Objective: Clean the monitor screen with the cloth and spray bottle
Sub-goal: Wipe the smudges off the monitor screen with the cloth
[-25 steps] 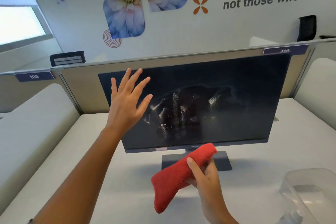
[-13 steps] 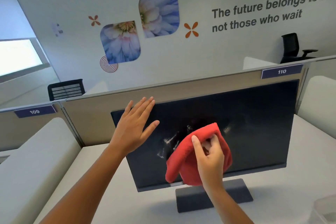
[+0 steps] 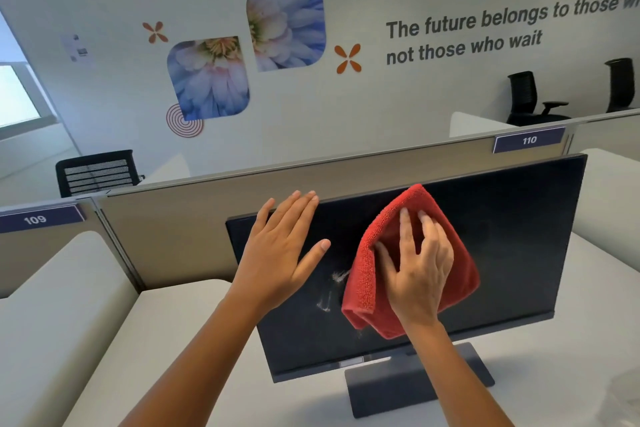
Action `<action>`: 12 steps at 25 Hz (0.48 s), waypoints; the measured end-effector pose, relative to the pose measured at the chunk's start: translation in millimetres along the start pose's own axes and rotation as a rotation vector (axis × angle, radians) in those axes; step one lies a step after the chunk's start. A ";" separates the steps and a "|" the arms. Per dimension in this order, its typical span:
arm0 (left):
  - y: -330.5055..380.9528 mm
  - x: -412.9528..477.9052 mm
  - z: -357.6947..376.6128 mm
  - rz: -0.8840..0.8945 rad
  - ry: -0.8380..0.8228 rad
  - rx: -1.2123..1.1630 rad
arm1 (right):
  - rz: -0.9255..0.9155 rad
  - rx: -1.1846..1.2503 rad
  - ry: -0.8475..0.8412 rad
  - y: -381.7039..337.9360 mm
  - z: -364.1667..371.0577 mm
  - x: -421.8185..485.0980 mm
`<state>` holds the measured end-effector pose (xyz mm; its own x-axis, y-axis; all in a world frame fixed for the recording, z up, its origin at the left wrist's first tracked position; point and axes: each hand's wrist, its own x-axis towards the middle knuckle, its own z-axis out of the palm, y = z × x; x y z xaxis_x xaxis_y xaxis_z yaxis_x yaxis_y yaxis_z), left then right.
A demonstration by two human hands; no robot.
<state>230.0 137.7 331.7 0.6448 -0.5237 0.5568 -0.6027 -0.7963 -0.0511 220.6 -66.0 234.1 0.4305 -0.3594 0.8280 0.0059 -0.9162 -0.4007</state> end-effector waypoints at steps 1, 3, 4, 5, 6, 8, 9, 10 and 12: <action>-0.4 -0.3 0.3 0.009 -0.004 0.006 | 0.025 -0.011 0.005 2.4 2.0 1.8; -2.4 -1.7 -0.1 0.031 -0.011 0.010 | 0.096 0.020 0.019 -0.3 8.5 3.0; -4.1 -2.7 -0.7 0.038 -0.011 0.003 | 0.119 0.047 0.025 -8.5 13.9 0.8; -5.4 -3.9 -1.9 0.042 -0.009 -0.008 | 0.118 0.068 0.023 -20.8 20.8 -3.7; -6.2 -4.7 -3.2 0.044 -0.007 -0.020 | 0.077 0.075 0.006 -34.8 29.9 -12.1; -7.4 -5.7 -5.4 0.041 -0.007 -0.045 | -0.125 0.052 -0.068 -61.3 50.9 -42.9; -7.9 -5.7 -5.8 0.037 -0.009 -0.060 | -0.256 0.022 -0.110 -69.6 60.7 -63.7; -8.2 -5.5 -6.2 0.034 -0.011 -0.074 | -0.388 -0.023 -0.145 -72.4 69.4 -85.6; -8.6 -5.4 -6.7 0.033 -0.017 -0.090 | -0.615 -0.117 -0.194 -63.3 82.1 -126.5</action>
<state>228.6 149.5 334.7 0.6311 -0.5551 0.5418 -0.6630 -0.7486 0.0054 239.9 52.0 122.5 0.5351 0.2647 0.8023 0.2093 -0.9616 0.1777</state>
